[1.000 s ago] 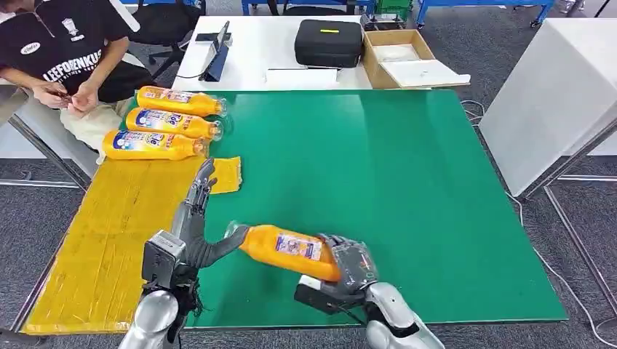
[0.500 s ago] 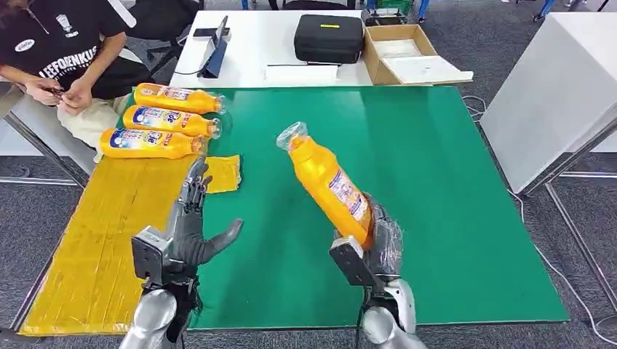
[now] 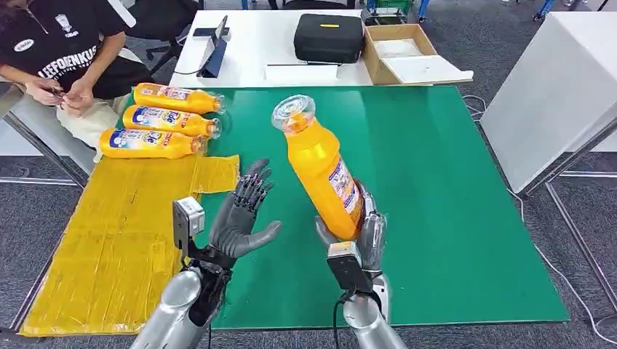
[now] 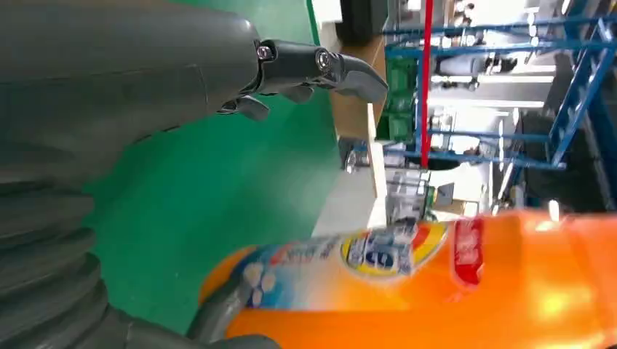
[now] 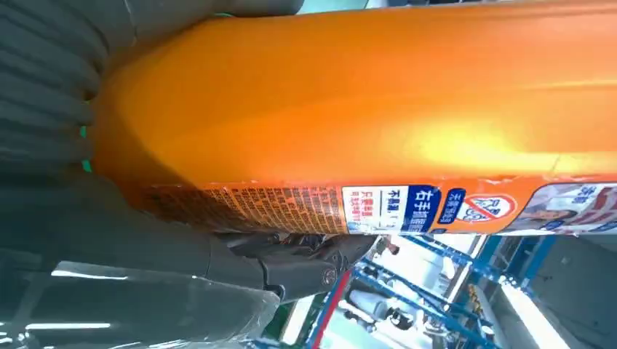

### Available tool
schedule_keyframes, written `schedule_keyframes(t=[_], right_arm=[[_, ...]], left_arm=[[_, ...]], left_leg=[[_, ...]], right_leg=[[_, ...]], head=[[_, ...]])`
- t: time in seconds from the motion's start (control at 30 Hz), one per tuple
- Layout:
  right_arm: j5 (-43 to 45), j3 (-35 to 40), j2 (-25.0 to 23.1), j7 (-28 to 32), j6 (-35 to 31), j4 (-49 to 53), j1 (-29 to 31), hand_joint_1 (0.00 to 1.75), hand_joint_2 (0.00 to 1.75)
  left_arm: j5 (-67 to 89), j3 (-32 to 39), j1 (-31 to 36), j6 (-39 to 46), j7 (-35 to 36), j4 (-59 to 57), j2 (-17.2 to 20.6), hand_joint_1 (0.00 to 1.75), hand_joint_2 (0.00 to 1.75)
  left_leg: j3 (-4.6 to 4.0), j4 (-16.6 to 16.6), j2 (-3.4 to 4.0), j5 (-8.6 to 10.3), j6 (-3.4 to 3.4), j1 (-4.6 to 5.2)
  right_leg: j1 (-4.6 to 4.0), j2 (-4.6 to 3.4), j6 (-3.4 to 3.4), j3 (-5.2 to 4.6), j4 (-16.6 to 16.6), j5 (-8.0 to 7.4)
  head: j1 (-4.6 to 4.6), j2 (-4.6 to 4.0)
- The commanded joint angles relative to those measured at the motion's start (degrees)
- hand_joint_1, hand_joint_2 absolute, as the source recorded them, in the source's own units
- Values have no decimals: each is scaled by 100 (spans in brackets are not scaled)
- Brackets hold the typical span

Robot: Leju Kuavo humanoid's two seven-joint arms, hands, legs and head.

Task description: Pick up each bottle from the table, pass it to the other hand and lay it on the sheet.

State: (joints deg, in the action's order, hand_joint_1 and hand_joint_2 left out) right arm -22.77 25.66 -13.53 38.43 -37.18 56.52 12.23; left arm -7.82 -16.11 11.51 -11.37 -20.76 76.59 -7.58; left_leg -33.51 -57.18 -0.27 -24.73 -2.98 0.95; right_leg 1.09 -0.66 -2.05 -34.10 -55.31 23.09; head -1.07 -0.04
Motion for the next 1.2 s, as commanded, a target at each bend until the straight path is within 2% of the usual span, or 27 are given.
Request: schedule_keyframes(t=[0.03, 0.1, 0.13, 0.33, 0.37, 0.43, 0.57, 0.6, 0.63, 0.93, 0.97, 1.07, 1.1, 1.2], right_arm=[[18, 189, -106, 49, -144, -601, 376, 175, 175], [18, 189, -106, 49, -144, -601, 376, 175, 175], [5, 205, -100, 48, -133, -641, 387, 175, 175], [-168, 409, -194, -75, -42, -893, 453, 175, 175], [-218, 448, -220, -106, -43, -952, 480, 175, 175], [-227, 485, -265, -156, 22, -1032, 524, 175, 175], [-304, 568, -312, -229, 36, -1142, 554, 175, 175], [-304, 568, -312, -229, 36, -1142, 554, 175, 175], [-304, 568, -312, -229, 36, -1142, 554, 175, 175], [-717, 945, -513, -573, 108, -1862, 888, 175, 175], [-796, 1001, -544, -607, 49, -2008, 941, 175, 175], [-925, 1124, -595, -674, 46, -2282, 975, 175, 175], [-993, 1173, -611, -699, 21, -2371, 981, 175, 175], [-1018, 1228, -593, -682, 20, -2451, 863, 175, 175]], left_arm=[[-11, -253, 354, -10, 31, -607, -5, 0, 175], [-11, -253, 354, -10, 31, -607, -5, 0, 175], [-10, -255, 361, -7, 31, -616, 4, 0, 175], [-60, -272, 445, 23, 45, -695, 10, 0, 175], [-82, -268, 439, 29, 48, -673, 11, 0, 175], [-116, -248, 425, 43, 61, -614, 2, 0, 175], [-203, -198, 451, 48, 140, -565, -29, 0, 175], [-203, -198, 451, 48, 140, -565, -29, 0, 175], [-203, -198, 451, 48, 140, -565, -29, 0, 175], [-425, -8, 662, 14, 336, -234, -64, 0, 175], [-469, 14, 737, 0, 360, -287, -82, 0, 175], [-580, 112, 860, -41, 377, -364, -108, 0, 175], [-613, 154, 891, -48, 374, -368, -104, 0, 175], [-739, 304, 922, -91, 372, -297, -56, 0, 175]], left_leg=[[14, 3, -1, -4, 17, -5], [30, 4, -7, -9, 33, -11], [11, 3, -3, -2, 17, -5], [22, 3, 0, -7, 31, -9], [7, 3, 0, -2, 16, -4], [24, 5, -1, -8, 33, -10], [7, 2, 2, -3, 16, -6], [25, 1, 3, -11, 35, -14], [10, 2, -1, -4, 18, -6], [14, -3, 2, -8, 32, -12], [-2, -3, 0, -1, 16, -7], [0, -1, -5, 0, 16, -7], [16, -3, -8, -7, 36, -15], [12, -1, -1, -5, 25, -11]], right_leg=[[-5, 6, 9, 16, 5, 4], [-11, 17, 18, 37, 10, 10], [-5, 8, 9, 15, 6, 3], [-10, 8, 19, 27, 7, 6], [-5, 4, 9, 11, 5, 2], [-10, 9, 19, 28, 8, 8], [-6, 2, 9, 10, 5, 2], [-13, 6, 20, 30, 8, 9], [-5, 6, 10, 14, 4, 5], [-11, 7, 19, 19, 1, 7], [-6, 4, 9, 3, -1, 1], [-6, 9, 9, 6, 2, 2], [-14, 17, 22, 25, 3, 9], [-10, 7, 15, 18, 3, 6]], head=[[-2, 0], [-2, 0], [-2, 0], [-2, 0], [-2, 0], [0, 0], [-2, 0], [-2, 0], [-2, 2], [-2, 0], [0, 0], [-2, 0], [0, 2], [-2, 0]])
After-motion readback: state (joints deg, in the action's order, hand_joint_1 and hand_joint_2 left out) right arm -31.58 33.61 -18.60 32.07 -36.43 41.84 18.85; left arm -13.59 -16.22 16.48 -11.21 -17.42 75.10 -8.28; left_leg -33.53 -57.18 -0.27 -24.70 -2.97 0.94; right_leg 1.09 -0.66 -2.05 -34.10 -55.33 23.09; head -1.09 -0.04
